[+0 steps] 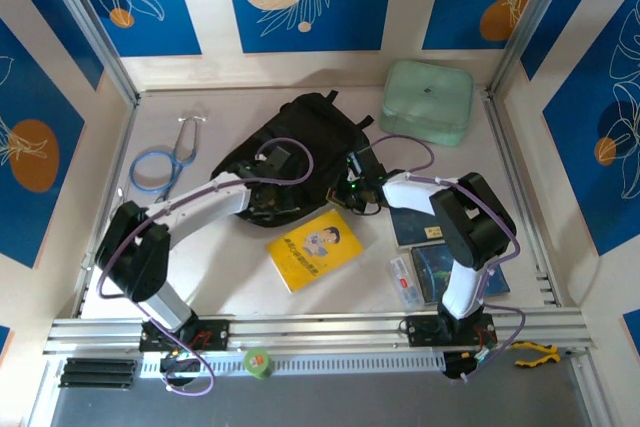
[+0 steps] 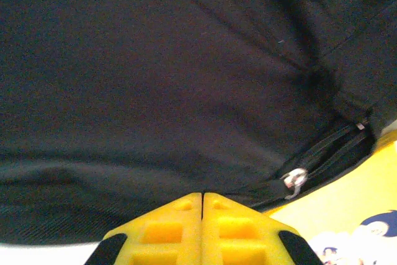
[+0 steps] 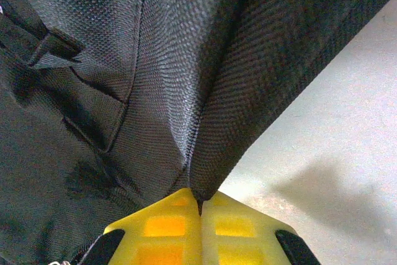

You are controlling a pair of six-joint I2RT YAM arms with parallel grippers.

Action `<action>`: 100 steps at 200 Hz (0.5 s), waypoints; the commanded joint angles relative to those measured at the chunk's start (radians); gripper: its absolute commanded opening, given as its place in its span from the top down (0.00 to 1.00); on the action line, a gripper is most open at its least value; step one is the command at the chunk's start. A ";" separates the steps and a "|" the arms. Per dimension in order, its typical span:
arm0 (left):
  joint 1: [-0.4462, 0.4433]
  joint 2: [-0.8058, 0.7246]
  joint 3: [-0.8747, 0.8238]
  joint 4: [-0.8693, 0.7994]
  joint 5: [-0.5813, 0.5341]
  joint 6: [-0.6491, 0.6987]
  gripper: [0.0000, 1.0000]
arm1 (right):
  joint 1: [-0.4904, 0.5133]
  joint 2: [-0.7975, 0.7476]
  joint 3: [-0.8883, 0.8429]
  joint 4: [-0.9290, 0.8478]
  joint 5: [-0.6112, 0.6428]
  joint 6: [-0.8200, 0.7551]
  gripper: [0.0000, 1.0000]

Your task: Pack books, pencil case, and school supplies into a backpack

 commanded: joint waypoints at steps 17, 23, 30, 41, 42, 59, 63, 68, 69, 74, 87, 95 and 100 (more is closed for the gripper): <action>0.053 -0.090 -0.058 -0.149 -0.153 -0.014 1.00 | -0.010 0.007 0.023 -0.098 0.110 0.012 1.00; 0.061 -0.097 -0.067 -0.148 -0.155 -0.016 1.00 | -0.010 0.004 0.028 -0.099 0.116 0.011 1.00; 0.072 -0.107 -0.076 -0.140 -0.145 -0.012 1.00 | -0.010 0.002 0.033 -0.097 0.119 0.008 1.00; 0.078 -0.121 -0.080 -0.107 -0.107 0.013 1.00 | -0.010 0.002 0.046 -0.097 0.112 -0.006 1.00; 0.078 -0.123 -0.079 -0.102 -0.102 0.017 1.00 | -0.011 0.003 0.048 -0.097 0.111 -0.009 1.00; 0.078 -0.131 -0.065 -0.021 0.040 0.070 1.00 | -0.009 0.009 0.059 -0.088 0.086 -0.023 1.00; 0.077 -0.130 -0.059 -0.003 0.076 0.073 1.00 | -0.008 0.010 0.058 -0.083 0.080 -0.025 1.00; 0.077 -0.128 -0.056 0.024 0.116 0.075 0.95 | -0.008 0.012 0.058 -0.080 0.076 -0.025 1.00; 0.077 -0.128 -0.056 0.029 0.123 0.075 0.94 | -0.007 0.012 0.058 -0.079 0.075 -0.025 1.00; 0.076 -0.125 -0.055 0.056 0.167 0.075 0.89 | -0.006 0.015 0.058 -0.079 0.072 -0.026 1.00; 0.077 -0.110 -0.048 0.098 0.246 0.065 0.75 | -0.005 0.020 0.057 -0.079 0.070 -0.023 1.00; 0.076 -0.098 -0.042 0.111 0.279 0.062 0.69 | -0.004 0.021 0.053 -0.077 0.068 -0.018 1.00; 0.077 -0.088 -0.040 0.115 0.297 0.061 0.67 | -0.003 0.022 0.050 -0.077 0.068 -0.015 1.00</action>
